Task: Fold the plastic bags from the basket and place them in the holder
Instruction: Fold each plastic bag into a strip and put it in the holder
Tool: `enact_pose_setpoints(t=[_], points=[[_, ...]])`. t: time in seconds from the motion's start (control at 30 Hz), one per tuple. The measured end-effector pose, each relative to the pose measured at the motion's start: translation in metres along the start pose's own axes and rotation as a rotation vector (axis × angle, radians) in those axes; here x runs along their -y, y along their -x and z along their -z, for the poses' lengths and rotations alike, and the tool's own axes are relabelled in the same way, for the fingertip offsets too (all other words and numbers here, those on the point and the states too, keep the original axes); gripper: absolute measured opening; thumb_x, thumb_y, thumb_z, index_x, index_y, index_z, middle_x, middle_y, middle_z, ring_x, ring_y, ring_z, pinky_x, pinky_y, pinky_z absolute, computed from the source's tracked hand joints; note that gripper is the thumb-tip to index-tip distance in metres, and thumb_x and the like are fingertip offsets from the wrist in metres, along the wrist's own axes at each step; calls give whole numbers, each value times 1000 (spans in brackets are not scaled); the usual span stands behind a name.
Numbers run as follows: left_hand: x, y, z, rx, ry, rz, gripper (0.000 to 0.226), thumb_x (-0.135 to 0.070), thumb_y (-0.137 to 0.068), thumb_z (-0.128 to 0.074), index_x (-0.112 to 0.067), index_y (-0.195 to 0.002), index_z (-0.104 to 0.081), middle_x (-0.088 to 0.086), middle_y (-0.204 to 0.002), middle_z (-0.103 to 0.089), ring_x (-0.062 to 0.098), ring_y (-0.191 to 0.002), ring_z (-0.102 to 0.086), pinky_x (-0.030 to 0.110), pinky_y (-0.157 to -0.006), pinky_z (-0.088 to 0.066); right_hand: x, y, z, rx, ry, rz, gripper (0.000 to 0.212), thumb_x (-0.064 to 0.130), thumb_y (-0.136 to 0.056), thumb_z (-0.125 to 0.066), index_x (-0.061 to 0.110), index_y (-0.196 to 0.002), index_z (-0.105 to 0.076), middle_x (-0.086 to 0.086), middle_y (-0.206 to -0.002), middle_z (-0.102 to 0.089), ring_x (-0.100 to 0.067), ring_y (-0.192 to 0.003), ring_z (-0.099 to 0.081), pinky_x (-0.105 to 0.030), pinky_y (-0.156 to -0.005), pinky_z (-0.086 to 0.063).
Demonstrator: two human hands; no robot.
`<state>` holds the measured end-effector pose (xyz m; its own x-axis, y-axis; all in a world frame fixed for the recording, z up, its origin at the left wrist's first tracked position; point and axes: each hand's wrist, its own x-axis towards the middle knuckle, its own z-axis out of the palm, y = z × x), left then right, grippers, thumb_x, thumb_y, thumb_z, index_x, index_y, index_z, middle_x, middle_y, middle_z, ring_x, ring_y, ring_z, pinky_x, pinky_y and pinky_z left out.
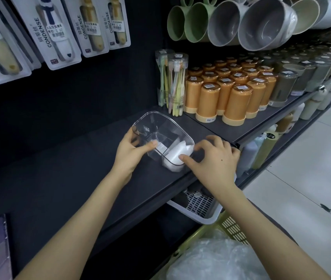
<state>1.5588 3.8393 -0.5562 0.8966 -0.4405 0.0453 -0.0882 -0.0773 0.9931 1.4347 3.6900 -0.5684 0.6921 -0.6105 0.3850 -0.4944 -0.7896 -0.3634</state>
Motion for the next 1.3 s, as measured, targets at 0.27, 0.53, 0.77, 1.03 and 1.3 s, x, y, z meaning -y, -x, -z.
enact_pose_setpoints(t=[0.27, 0.53, 0.77, 1.03, 1.3], points=[[3, -33, -16, 41, 42, 96, 25, -14, -84, -72, -31, -93, -56, -24, -78, -69, -6, -79, -65, 22, -76, -46, -79, 76, -3, -24, -141, -85, 30, 45, -79, -70, 19, -93, -67, 1, -94, -63, -24, -78, -60, -35, -61, -48], [9, 0, 4, 93, -69, 227, 88, -42, -86, -67, -26, -154, -14, 5, -159, -22, 18, -142, -29, 32, -115, -27, -102, 152, -24, 319, -105, -328, 28, 44, -89, -62, 23, -106, -65, 6, -103, -67, -15, -90, -63, -28, -66, -46], [44, 114, 17, 113, -950, -49, 63, -55, -98, -35, -21, -151, -30, 3, -159, -22, 21, -148, -11, 31, -118, -7, -135, 207, -76, 959, 115, -329, 89, 70, -81, -55, 23, -150, -24, -8, -149, -36, -32, -131, -40, -41, -103, -40], [64, 131, 14, 140, -1393, -164, 79, -64, -89, 4, -23, -154, -13, 6, -162, -11, 26, -149, -5, 46, -120, -3, -147, 270, -93, 1125, 413, -172, 53, 54, -89, -54, 27, -135, -48, -1, -130, -57, -24, -121, -50, -49, -110, -22], [60, 129, 16, 182, -1369, -142, 73, -63, -95, -5, -22, -154, -15, 6, -162, -10, 26, -149, -3, 47, -120, -1, -123, 220, -43, 843, 279, -178, 29, 49, -90, -55, 24, -91, -69, 3, -100, -63, -20, -99, -57, -34, -88, -36]])
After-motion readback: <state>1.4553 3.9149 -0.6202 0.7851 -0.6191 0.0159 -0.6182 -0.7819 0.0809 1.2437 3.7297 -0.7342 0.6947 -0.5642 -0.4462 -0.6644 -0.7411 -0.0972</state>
